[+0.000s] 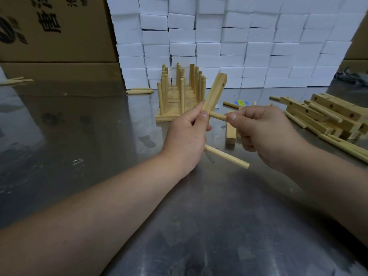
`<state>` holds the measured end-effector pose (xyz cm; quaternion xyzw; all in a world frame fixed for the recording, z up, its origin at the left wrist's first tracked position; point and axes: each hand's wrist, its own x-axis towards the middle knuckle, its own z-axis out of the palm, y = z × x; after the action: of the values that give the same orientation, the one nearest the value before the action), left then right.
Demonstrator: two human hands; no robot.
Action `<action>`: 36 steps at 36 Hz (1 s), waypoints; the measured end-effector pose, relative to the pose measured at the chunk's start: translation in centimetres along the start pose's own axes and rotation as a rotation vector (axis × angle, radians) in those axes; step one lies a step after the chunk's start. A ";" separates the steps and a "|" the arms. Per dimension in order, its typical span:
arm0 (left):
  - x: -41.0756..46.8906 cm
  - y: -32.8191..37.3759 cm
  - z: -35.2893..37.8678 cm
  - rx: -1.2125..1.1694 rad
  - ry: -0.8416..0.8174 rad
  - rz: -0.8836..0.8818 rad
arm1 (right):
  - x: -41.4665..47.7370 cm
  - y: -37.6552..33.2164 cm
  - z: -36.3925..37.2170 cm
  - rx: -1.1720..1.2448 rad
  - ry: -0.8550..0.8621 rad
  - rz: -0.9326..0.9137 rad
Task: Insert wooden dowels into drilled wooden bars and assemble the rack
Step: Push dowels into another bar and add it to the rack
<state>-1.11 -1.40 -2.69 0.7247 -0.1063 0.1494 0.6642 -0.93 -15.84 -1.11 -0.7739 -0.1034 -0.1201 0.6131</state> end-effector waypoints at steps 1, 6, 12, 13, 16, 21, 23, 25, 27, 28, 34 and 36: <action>0.1 0.0 0.0 0.009 -0.001 0.000 | 0.0 0.0 0.1 0.042 -0.006 0.030; 0.3 -0.4 0.3 0.064 -0.017 -0.051 | 0.1 0.3 0.1 -0.008 -0.008 0.053; 0.7 -0.8 0.6 0.084 -0.009 -0.137 | 0.7 0.8 -0.3 -0.239 -0.011 0.049; 0.8 -0.8 0.6 0.080 0.011 -0.146 | 0.8 0.9 -0.4 -0.234 -0.003 0.083; 1.0 -0.9 0.3 0.052 0.066 -0.191 | 1.5 0.6 -1.5 -0.238 0.109 0.128; 1.0 -0.9 0.2 0.014 0.074 -0.222 | 3.7 1.3 -5.8 -0.955 0.251 0.260; 0.9 -0.8 0.3 0.023 0.056 -0.208 | 4.1 2.0 -6.7 -1.166 0.189 0.456; 0.8 -0.8 0.3 0.035 0.037 -0.196 | 4.1 2.7 -6.8 -1.201 0.171 0.585; 0.8 -0.7 0.2 0.047 0.026 -0.187 | 4.2 3.2 -6.8 -1.190 0.165 0.659; 0.7 -0.7 0.2 0.052 0.023 -0.187 | 4.2 3.3 -6.9 -1.162 0.157 0.674; 0.5 -0.5 0.2 0.057 0.001 -0.193 | 3.8 2.8 -6.5 -1.138 0.152 0.519; 0.5 -0.5 0.2 0.053 -0.002 -0.188 | 3.7 2.6 -6.8 -1.143 0.270 0.499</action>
<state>-0.41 -1.51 -3.01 0.7490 -0.0345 0.0885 0.6557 2.98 -22.96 -0.83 -0.9578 0.2384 -0.1064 0.1206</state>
